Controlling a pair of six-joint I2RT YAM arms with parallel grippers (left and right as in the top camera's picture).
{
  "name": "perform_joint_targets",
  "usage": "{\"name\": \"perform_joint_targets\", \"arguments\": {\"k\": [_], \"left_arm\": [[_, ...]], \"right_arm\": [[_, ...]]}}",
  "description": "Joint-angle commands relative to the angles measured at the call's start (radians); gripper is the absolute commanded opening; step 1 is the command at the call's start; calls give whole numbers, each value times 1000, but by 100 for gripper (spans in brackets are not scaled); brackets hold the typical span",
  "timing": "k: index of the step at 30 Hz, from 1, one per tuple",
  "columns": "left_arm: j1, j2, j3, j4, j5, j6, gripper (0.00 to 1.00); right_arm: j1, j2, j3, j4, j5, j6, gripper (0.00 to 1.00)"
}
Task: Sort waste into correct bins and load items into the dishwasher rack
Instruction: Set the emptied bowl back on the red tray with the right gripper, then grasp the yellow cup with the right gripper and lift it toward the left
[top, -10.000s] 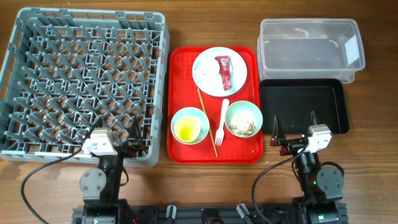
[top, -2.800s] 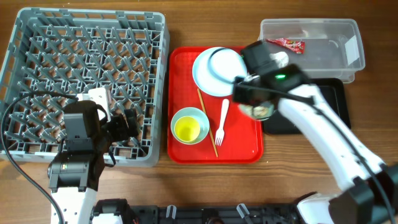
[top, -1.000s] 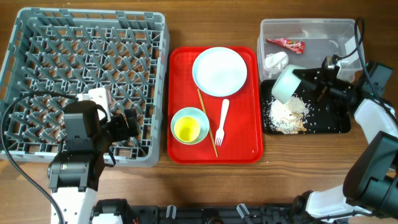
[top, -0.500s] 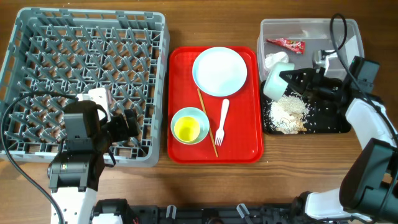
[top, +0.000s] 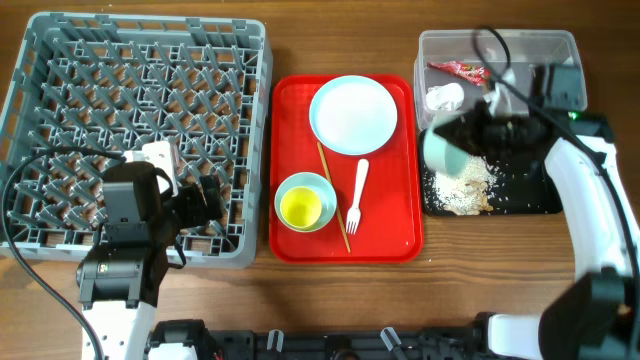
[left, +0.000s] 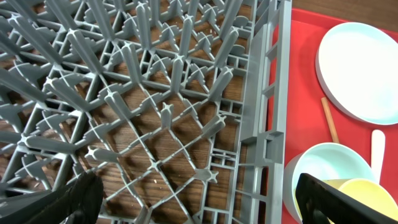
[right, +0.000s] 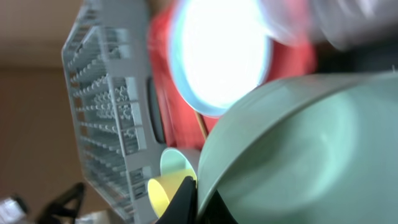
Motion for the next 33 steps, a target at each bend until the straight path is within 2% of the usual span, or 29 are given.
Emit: {"name": "perform_joint_targets", "arguments": {"k": [1,6,8,12,15,17,21,24,27,31,33], "left_arm": [[8,0,16,3,12,-6,100],[8,0,16,3,12,-6,100],[8,0,16,3,12,-6,100],[8,0,16,2,12,-6,100],[8,0,16,2,12,-6,100],[8,0,16,2,12,-6,100],[8,0,16,-1,12,-6,100],[8,0,16,-1,12,-6,100],[8,0,16,-1,12,-6,100],[8,0,16,-1,12,-6,100],[8,0,16,-1,12,-6,100]], "right_arm": [[170,-38,111,5,280,-75,5],[483,39,107,236,633,-138,4],[572,138,106,323,682,-152,5],[605,342,106,393,650,-111,5],[605,420,106,415,642,-105,6],[606,429,106,415,631,-105,16],[606,406,111,359,512,-104,47],[606,269,127,217,418,-104,54],[617,214,126,80,341,-101,55],[702,224,65,-26,353,-74,54],[734,225,26,-20,455,-1,54]]}}
